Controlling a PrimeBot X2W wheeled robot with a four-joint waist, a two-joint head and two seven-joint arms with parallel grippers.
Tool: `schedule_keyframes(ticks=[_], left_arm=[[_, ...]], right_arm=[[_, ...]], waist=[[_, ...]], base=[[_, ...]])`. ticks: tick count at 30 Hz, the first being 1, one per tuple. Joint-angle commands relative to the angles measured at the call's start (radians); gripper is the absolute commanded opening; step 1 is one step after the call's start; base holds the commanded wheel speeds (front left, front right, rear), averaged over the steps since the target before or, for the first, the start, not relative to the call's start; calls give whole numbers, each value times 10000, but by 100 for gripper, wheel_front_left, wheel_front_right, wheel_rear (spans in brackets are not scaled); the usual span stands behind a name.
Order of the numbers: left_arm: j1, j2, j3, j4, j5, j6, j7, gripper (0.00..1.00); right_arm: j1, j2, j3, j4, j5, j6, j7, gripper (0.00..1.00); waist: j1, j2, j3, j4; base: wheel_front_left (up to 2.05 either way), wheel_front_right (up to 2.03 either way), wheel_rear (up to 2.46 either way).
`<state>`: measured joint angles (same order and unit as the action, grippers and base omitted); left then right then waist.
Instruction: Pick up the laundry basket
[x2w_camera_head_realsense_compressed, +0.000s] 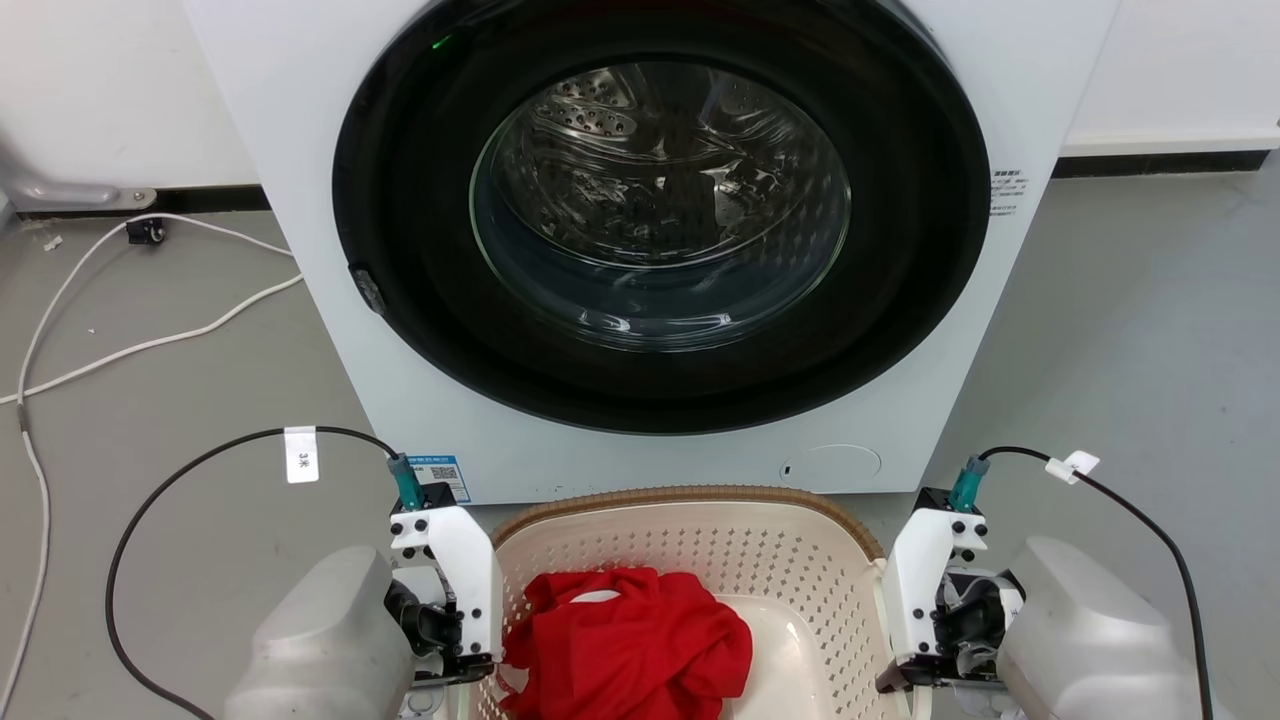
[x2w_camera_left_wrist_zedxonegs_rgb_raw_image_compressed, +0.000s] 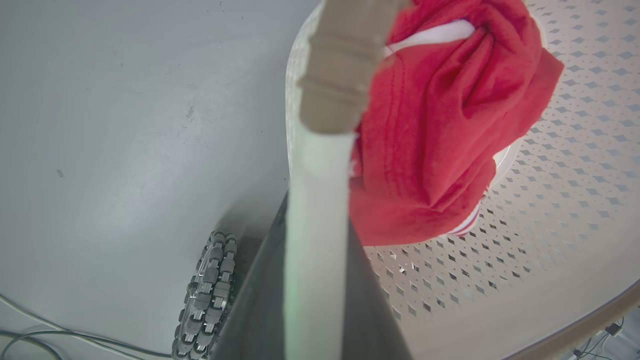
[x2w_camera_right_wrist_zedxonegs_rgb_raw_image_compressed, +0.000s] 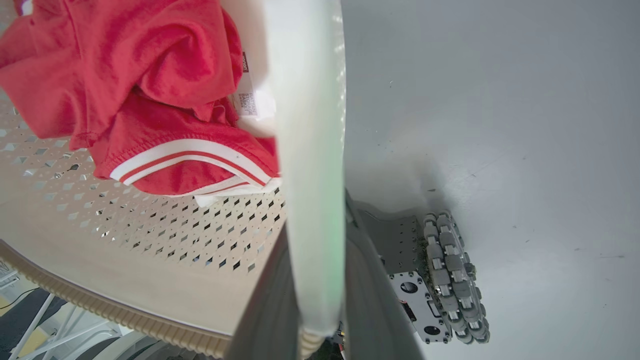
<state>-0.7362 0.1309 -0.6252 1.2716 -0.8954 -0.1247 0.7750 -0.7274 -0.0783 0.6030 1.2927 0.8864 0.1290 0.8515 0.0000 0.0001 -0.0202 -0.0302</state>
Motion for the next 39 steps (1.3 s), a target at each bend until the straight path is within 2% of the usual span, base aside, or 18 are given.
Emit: schedule_keyframes(ticks=[1, 39], left_arm=[[1, -217, 23, -129, -143, -102, -69, 0], [-22, -223, -432, -162, -597, -102, -354, 0]], right_arm=[[119, 227, -80, -71, 61, 32, 35, 0], [162, 295, -509, -70, -406, 32, 153, 0]], waist=[[0, -1, 3, -4], [0, -1, -30, 4]], base=[[0, 0, 0], [0, 0, 0]])
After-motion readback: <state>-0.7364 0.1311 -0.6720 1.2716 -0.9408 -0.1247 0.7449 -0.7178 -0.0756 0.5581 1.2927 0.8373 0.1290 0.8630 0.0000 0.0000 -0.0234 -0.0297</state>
